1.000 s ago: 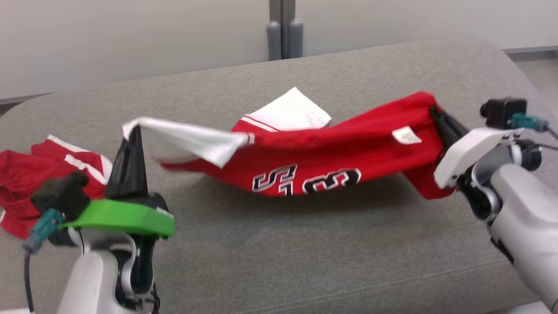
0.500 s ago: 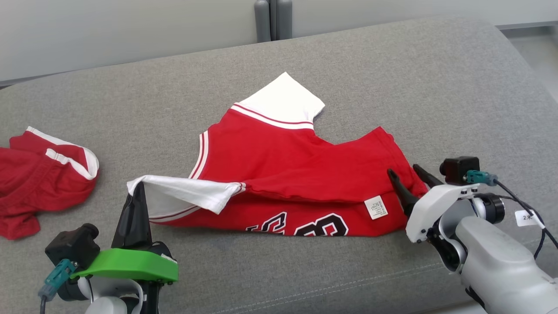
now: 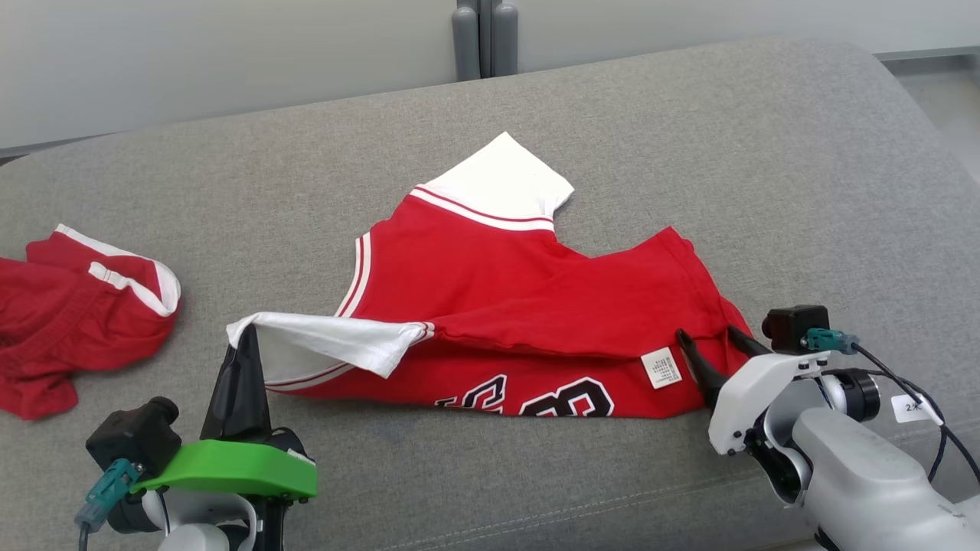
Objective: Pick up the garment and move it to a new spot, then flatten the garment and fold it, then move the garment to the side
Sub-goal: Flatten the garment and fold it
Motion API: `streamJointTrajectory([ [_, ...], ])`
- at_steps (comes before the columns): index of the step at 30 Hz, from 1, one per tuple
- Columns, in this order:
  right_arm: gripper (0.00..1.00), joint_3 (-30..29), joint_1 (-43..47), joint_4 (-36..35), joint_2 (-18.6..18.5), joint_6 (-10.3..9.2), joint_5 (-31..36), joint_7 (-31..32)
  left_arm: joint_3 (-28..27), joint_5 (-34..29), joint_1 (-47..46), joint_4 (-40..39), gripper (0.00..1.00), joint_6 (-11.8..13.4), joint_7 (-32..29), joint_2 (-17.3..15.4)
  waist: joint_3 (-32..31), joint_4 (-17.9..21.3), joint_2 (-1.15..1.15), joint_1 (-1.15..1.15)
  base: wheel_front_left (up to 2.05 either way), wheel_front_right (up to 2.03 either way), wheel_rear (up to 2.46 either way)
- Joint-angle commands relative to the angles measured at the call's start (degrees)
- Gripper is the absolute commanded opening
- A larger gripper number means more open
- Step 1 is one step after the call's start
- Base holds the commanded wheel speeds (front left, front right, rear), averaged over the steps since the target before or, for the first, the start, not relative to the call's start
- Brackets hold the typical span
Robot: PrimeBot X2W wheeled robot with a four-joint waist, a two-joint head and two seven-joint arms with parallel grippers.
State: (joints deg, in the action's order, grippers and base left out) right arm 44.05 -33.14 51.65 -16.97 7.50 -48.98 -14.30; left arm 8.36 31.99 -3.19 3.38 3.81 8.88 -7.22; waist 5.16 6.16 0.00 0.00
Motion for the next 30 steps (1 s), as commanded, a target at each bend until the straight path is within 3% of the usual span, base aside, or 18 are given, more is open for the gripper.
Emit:
streamJointTrajectory([
  [1, 1.0, -0.1, -0.7, 0.5, -0.1, -0.03, 0.5, -0.5, 0.0, 0.0, 0.2, 0.1, 0.0, 0.3, 0.3, -0.1, -0.1, -0.1, 0.0, 0.0, 0.0, 0.0, 0.0],
  [9, 0.98, -0.1, -2.1, 2.2, 0.2, -0.02, 2.2, -0.9, 0.3, 0.2, 0.3, 0.0, 0.0, 0.6, 0.5, -0.1, -0.6, -0.2, 0.0, 0.0, 0.0, 0.0, 0.0],
  [10, 0.78, 0.0, -2.1, 2.2, 0.2, -0.02, 2.4, -0.9, 0.3, 0.3, 0.5, 0.1, 0.0, 0.6, 0.5, 0.0, -0.7, -0.2, 0.0, 0.0, 0.0, 0.0, 0.0],
  [12, 0.19, 0.4, -2.1, 2.1, 0.3, -0.02, 2.5, -0.9, 0.4, 0.4, 0.7, 0.1, 0.0, 0.7, 0.5, 0.1, -0.8, -0.2, 0.0, 0.0, 0.0, 0.0, 0.0],
  [13, 0.0, 0.7, -2.0, 2.1, 0.4, -0.02, 2.3, -0.9, 0.5, 0.5, 0.7, 0.1, 0.0, 0.8, 0.5, 0.1, -0.8, -0.2, 0.0, 0.0, 0.0, 0.0, 0.0],
  [23, 0.0, 1.1, -3.7, -0.2, -1.5, -0.03, 2.0, -0.9, -0.2, 1.3, -0.1, -0.4, 0.0, 0.1, 2.2, 0.0, -2.1, 0.0, 0.0, 0.0, 0.0, 0.0, 0.0],
  [30, 0.0, -6.1, -5.7, -8.5, -6.4, -0.02, 2.0, -1.0, -2.1, 4.3, -3.0, -2.9, 0.0, -1.7, 2.0, -0.6, -5.0, 0.5, 0.0, 0.0, 0.0, 0.0, 0.0],
])
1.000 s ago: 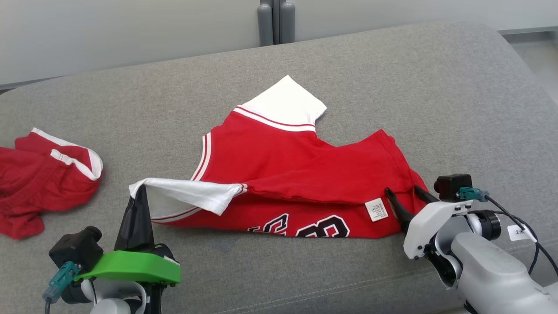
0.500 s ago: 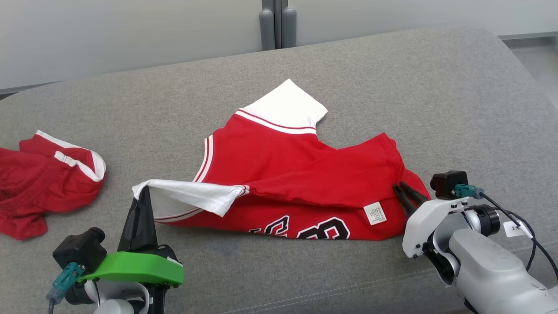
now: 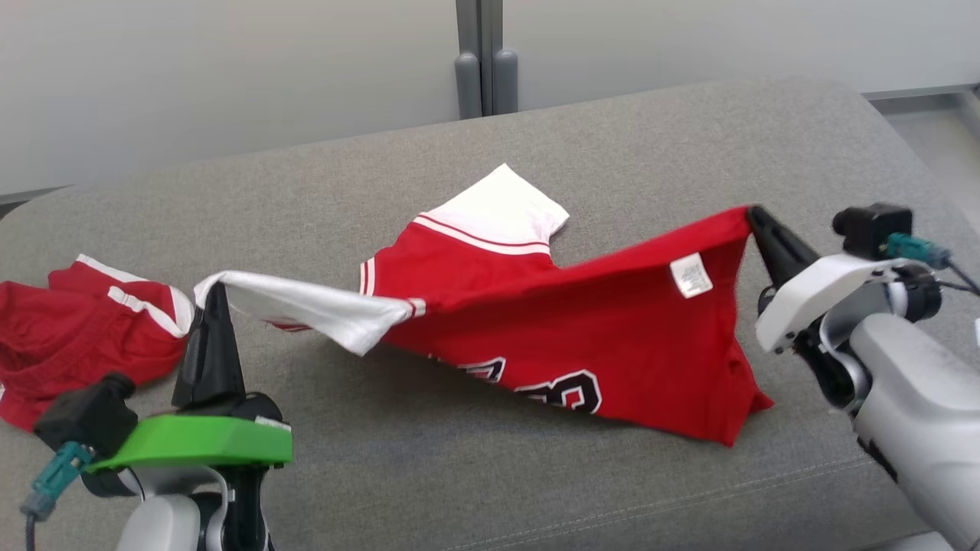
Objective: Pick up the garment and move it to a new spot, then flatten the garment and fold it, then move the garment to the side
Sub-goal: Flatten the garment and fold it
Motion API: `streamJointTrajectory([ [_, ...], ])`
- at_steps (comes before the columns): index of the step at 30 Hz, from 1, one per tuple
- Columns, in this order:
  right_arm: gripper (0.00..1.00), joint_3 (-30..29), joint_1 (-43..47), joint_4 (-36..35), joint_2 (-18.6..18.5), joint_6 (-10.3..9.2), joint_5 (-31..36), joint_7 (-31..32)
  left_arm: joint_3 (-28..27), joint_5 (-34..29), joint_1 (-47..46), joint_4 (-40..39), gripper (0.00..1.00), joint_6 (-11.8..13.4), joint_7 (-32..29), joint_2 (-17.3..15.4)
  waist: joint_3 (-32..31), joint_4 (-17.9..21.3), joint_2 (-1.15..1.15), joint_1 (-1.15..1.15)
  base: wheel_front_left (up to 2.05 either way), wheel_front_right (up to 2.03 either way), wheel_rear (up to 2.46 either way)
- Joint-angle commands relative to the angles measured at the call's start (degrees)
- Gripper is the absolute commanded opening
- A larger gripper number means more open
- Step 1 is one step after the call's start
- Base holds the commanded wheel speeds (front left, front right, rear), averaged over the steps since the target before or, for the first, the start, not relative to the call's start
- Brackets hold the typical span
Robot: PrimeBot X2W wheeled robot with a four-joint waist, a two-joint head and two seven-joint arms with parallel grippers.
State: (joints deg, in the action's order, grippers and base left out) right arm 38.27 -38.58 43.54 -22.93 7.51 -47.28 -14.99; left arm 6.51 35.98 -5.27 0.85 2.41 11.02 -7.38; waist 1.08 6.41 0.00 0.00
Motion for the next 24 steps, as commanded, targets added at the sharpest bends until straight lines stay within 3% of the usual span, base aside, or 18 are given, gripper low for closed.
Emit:
streamJointTrajectory([
  [1, 0.0, -1.7, -0.7, -2.0, -1.2, -0.03, 0.4, -0.3, -0.3, 0.9, -1.8, -0.9, 0.0, -0.7, -0.9, -0.7, -1.3, 0.3, 0.0, 0.0, 0.0, 0.0, 0.0],
  [8, 0.0, -9.2, -4.8, -12.8, -6.3, -0.04, 1.2, -0.3, -1.1, 5.9, -12.2, -5.5, 0.0, -3.3, -8.6, -3.8, -3.4, 0.7, 0.0, 0.0, 0.0, 0.0, 0.0],
  [15, 0.0, -14.5, -10.9, -19.1, -9.8, -0.04, 4.2, 2.1, -1.5, 8.8, -22.9, -12.1, 0.0, -2.5, -16.8, -6.6, -4.3, 1.1, 0.0, 0.0, 0.0, 0.0, 0.0],
  [24, 0.0, -18.5, -13.6, -21.7, -8.4, -0.03, 8.3, 7.9, -0.2, 6.2, -30.7, -11.4, 0.0, -1.3, -21.8, -9.7, -2.9, 0.9, 0.0, 0.0, 0.0, 0.0, 0.0],
])
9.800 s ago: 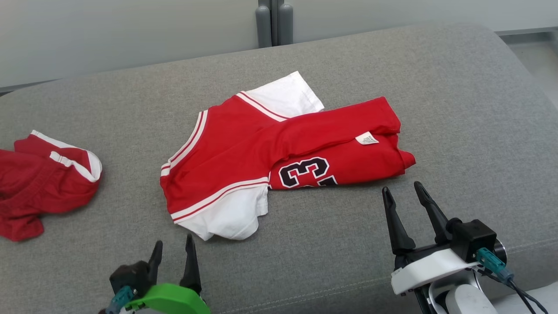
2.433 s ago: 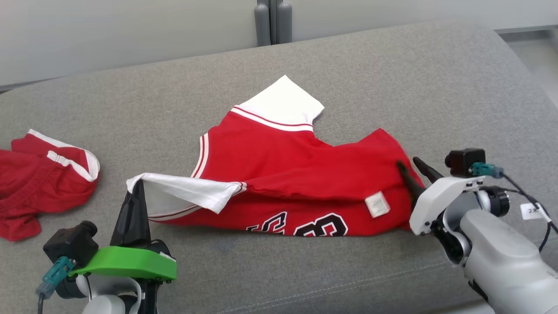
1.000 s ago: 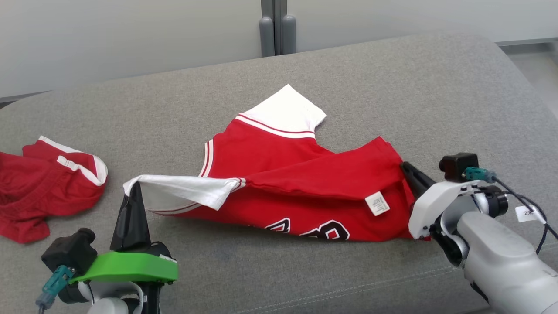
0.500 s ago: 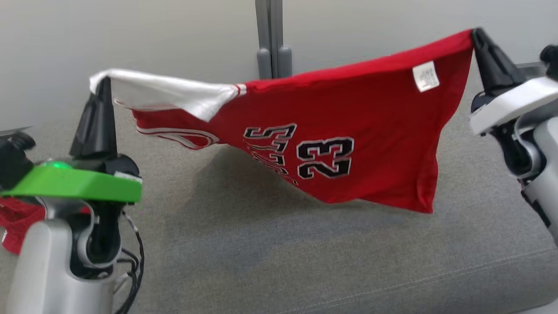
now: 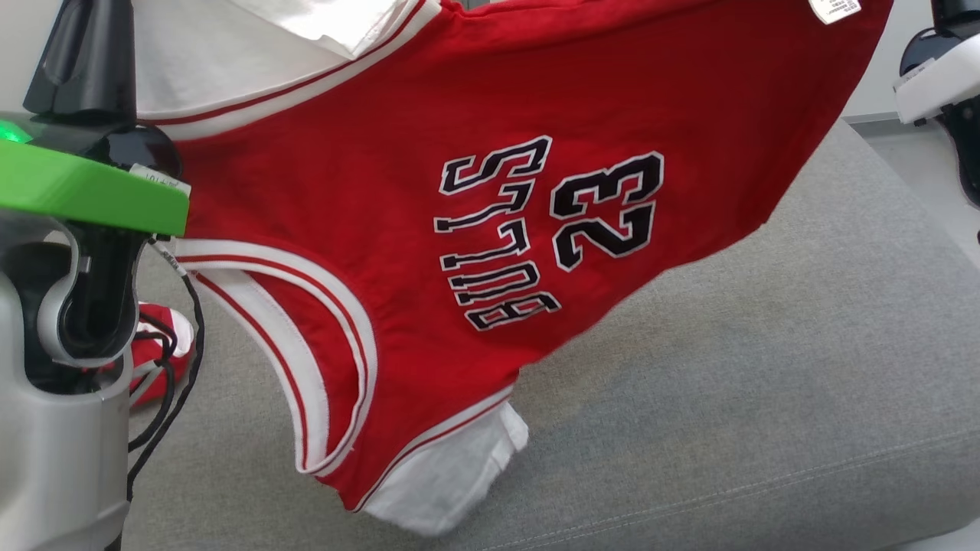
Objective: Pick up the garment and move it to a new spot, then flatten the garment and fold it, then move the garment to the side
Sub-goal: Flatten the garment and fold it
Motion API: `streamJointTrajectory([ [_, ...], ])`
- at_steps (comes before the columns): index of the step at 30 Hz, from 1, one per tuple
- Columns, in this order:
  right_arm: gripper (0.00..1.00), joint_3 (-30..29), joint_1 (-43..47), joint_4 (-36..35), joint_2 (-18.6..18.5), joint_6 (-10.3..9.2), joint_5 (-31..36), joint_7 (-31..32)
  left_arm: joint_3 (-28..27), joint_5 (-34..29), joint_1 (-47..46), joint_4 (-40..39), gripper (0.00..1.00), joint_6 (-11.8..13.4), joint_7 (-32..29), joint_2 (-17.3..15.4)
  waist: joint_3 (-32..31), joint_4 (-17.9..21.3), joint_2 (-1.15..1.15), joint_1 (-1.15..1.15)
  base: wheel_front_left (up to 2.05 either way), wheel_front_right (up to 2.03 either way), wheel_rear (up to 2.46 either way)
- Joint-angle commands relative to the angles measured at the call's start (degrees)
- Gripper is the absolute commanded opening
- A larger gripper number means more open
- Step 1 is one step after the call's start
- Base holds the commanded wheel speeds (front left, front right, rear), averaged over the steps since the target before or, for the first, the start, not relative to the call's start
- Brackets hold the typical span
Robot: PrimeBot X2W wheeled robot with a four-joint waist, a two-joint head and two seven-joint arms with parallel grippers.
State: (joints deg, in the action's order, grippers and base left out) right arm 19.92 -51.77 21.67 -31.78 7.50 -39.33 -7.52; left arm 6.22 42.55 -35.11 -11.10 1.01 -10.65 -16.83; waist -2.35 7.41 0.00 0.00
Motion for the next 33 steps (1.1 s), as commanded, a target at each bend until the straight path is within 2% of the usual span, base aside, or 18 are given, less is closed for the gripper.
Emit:
streamJointTrajectory([
  [1, 0.0, -0.3, -0.7, 0.5, 1.1, -0.02, 0.8, 0.8, 0.3, -0.4, -1.8, 1.6, 0.0, 0.1, -0.5, -0.2, 1.0, -0.1, 0.0, 0.0, 0.0, 0.0, 0.0],
  [6, 0.0, 0.9, -3.5, 4.6, 4.5, -0.02, 4.5, 1.4, 2.2, -3.4, -6.3, 8.4, 0.0, -0.5, -0.3, -1.3, 3.3, 0.2, 0.0, 0.0, 0.0, 0.0, 0.0],
  [11, 0.0, 3.1, -12.0, 14.3, 8.9, -0.03, 10.5, 0.9, 5.9, -10.1, -17.9, 21.4, 0.0, -2.1, 2.9, -1.8, 10.2, -0.1, 0.0, 0.0, 0.0, 0.0, 0.0],
  [15, 0.0, 2.7, -22.1, 23.0, 12.0, -0.03, 15.5, -2.7, 8.3, -16.4, -30.8, 32.8, 0.0, -3.0, 9.7, -1.1, 17.4, -1.1, 0.0, 0.0, 0.0, 0.0, 0.0],
  [17, 0.0, 1.8, -27.8, 26.8, 12.7, -0.03, 19.2, -5.2, 9.0, -18.8, -37.5, 38.6, 0.0, -2.6, 14.3, -0.3, 20.6, -1.5, 0.0, 0.0, 0.0, 0.0, 0.0],
  [21, 0.0, -5.1, -39.3, 29.7, 13.5, -0.04, 26.9, -7.6, 10.9, -24.2, -51.5, 46.5, 0.0, -1.9, 23.8, 2.3, 28.0, -2.5, 0.0, 0.0, 0.0, 0.0, 0.0],
  [25, 0.0, -11.0, -43.0, 25.9, 15.3, -0.02, 34.9, -7.7, 11.6, -26.0, -60.0, 49.7, 0.0, -4.3, 25.7, 4.5, 35.5, -3.3, 0.0, 0.0, 0.0, 0.0, 0.0],
  [27, 0.0, -12.7, -43.4, 24.9, 15.5, -0.05, 38.0, -7.7, 10.7, -26.5, -61.5, 48.3, 0.0, -5.2, 25.8, 5.7, 38.6, -3.9, 0.0, 0.0, 0.0, 0.0, 0.0],
  [33, 0.0, -18.0, -40.2, 22.7, 15.8, -0.05, 43.2, -7.7, 9.0, -26.4, -55.5, 43.5, 0.0, -7.7, 25.8, 8.6, 44.6, -6.4, 0.0, 0.0, 0.0, 0.0, 0.0],
])
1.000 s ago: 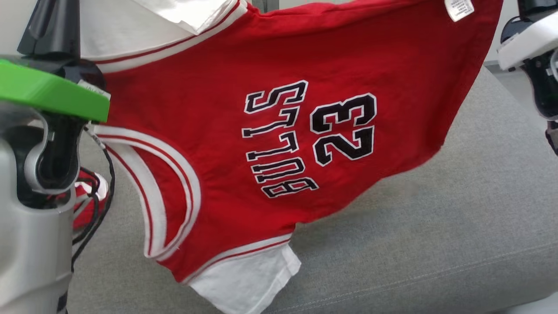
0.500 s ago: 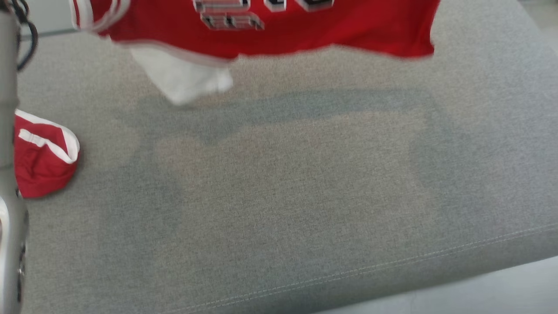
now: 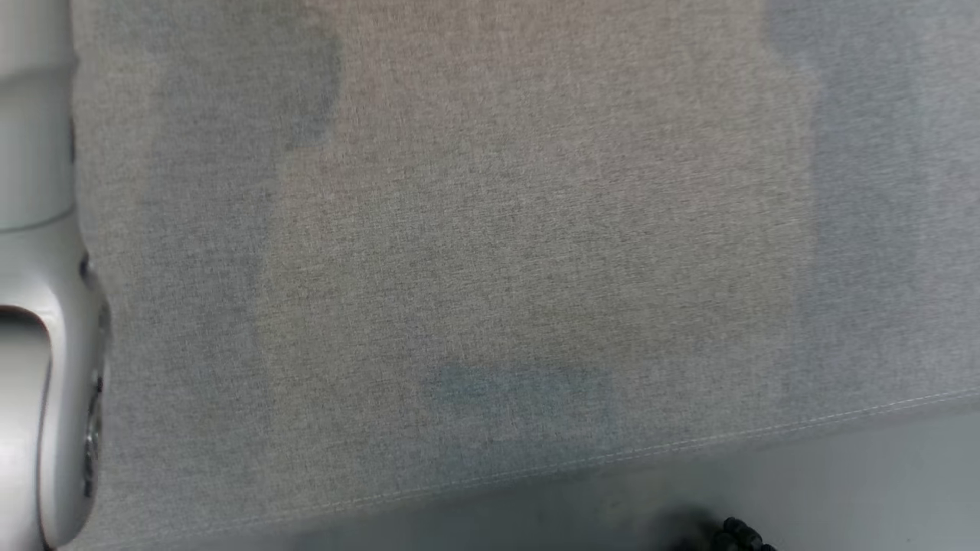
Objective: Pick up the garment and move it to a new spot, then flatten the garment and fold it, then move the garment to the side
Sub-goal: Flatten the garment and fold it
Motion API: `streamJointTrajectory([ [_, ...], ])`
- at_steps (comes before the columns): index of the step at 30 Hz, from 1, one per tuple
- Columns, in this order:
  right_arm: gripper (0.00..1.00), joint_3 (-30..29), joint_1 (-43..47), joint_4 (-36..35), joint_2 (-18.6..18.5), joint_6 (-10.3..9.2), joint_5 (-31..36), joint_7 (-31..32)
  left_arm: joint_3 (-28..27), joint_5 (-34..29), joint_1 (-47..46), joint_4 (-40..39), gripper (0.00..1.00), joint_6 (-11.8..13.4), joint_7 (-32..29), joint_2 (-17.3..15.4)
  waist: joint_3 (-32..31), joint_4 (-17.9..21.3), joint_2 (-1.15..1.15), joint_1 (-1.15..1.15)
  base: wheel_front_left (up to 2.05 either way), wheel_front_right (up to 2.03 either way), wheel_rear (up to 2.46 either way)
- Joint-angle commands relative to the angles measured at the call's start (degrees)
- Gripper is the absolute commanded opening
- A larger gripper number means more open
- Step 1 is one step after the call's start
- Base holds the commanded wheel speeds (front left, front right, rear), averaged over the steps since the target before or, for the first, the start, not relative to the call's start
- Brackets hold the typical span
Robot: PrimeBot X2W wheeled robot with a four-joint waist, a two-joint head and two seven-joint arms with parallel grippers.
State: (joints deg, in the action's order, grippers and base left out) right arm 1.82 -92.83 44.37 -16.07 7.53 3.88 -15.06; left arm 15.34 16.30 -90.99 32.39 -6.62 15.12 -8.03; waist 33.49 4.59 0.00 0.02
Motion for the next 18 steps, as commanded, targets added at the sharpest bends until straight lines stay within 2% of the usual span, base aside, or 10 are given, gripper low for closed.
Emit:
streamJointTrajectory([
  [1, 0.0, -0.8, 1.5, -0.4, 0.1, -0.08, 0.4, -0.2, -0.3, 0.1, 1.6, -0.8, 0.0, -0.3, 0.0, 0.1, 9.3, -3.9, 0.0, -0.02, 0.0, 0.0, 0.0],
  [4, 0.0, -1.5, 4.5, -0.9, 0.9, -0.08, -0.4, -0.2, 0.1, 1.1, 6.4, -2.8, 0.0, -0.8, 0.0, 0.3, 9.8, -4.4, 0.0, -0.02, 0.0, 0.0, 0.0],
  [7, 0.0, -0.2, 9.3, -1.2, 1.0, -0.08, -3.1, -0.2, 2.6, 3.8, 13.2, -5.8, 0.0, -0.9, 0.0, -1.6, 8.6, -4.4, 0.0, -0.02, 0.0, 0.0, 0.0],
  [11, 0.0, 3.0, 18.4, -3.1, -1.2, -0.08, -9.4, -0.2, 4.5, 8.5, 25.6, -11.4, 0.0, -0.9, 0.0, -5.2, 5.3, -4.2, 0.0, -0.02, 0.0, 0.0, 0.0],
  [15, 0.0, 5.6, 30.0, -6.4, -3.3, -0.08, -15.4, -0.2, 4.6, 9.3, 40.4, -19.5, 0.0, -0.9, 0.1, -8.6, 1.2, -3.8, 0.0, -0.02, 0.0, 0.0, 0.0],
  [18, 0.0, 6.1, 35.8, -8.5, -4.2, -0.08, -17.9, -0.2, 3.4, 9.2, 48.2, -23.5, 0.0, -0.7, 0.0, -8.6, -1.3, -3.5, 0.0, -0.02, 0.0, 0.0, 0.0],
])
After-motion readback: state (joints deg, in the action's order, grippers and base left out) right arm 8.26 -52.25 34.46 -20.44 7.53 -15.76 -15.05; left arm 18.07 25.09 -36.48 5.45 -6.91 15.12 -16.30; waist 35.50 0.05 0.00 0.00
